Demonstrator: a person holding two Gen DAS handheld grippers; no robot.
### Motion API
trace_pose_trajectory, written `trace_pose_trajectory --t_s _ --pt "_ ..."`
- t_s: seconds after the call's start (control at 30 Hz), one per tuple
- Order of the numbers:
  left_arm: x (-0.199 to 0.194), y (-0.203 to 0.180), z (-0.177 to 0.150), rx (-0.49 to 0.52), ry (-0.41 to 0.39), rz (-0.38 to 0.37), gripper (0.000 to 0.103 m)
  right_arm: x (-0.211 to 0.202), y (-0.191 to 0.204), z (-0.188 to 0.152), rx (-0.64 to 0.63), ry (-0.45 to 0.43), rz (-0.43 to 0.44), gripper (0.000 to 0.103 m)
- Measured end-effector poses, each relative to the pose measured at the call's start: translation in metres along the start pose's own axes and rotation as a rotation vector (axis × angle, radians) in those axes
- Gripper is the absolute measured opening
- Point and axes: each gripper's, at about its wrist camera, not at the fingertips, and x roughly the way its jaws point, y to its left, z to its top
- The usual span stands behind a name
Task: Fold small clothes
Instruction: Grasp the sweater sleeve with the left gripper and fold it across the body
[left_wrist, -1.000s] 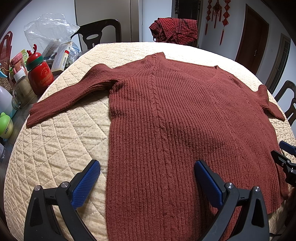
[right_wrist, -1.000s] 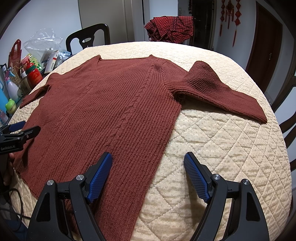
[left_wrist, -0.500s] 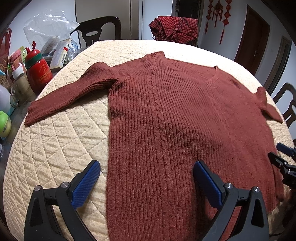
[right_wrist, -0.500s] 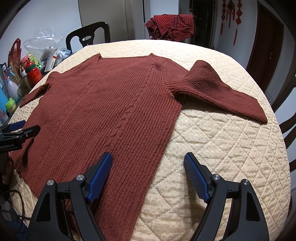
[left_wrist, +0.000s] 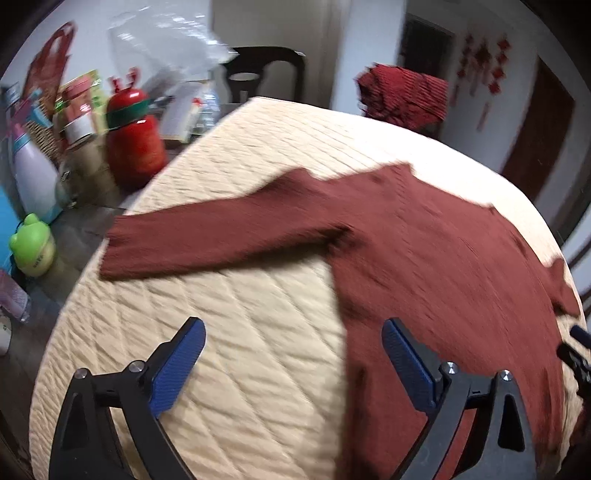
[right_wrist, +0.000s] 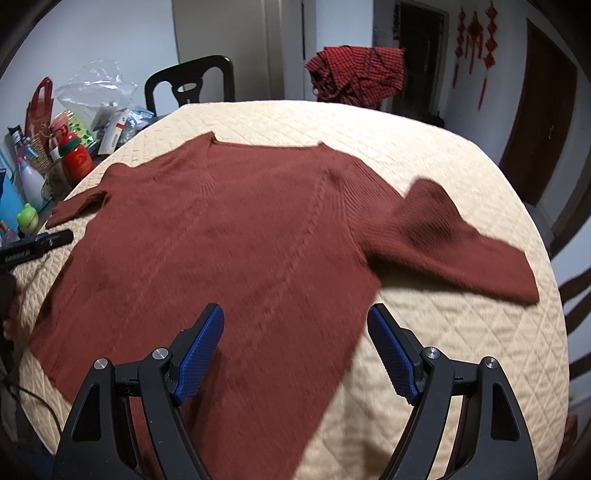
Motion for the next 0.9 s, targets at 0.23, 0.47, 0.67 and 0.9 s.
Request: trace_pose_trajectory --t_s 0.23,0.47,0.67,0.9 --pt "0.025 0.055 0.021 -0.131 -0.016 0.102 0.088 0.016 0.006 0.019 -0.019 0.008 0.030 0.080" --pt "0.034 0.095 0.020 -0.301 -0.025 0.078 0.087 0.020 0.001 0.024 -0.001 0.007 0.037 0.080" --pt "0.043 0.097 0.028 -0.347 -0.048 0.126 0.073 0.022 0.001 0.027 0.005 0.007 0.050 0.080" --pt "0.048 0.103 0.038 -0.354 -0.059 0.205 0.013 0.022 0.000 0.026 0.002 0.001 0.064 0.080"
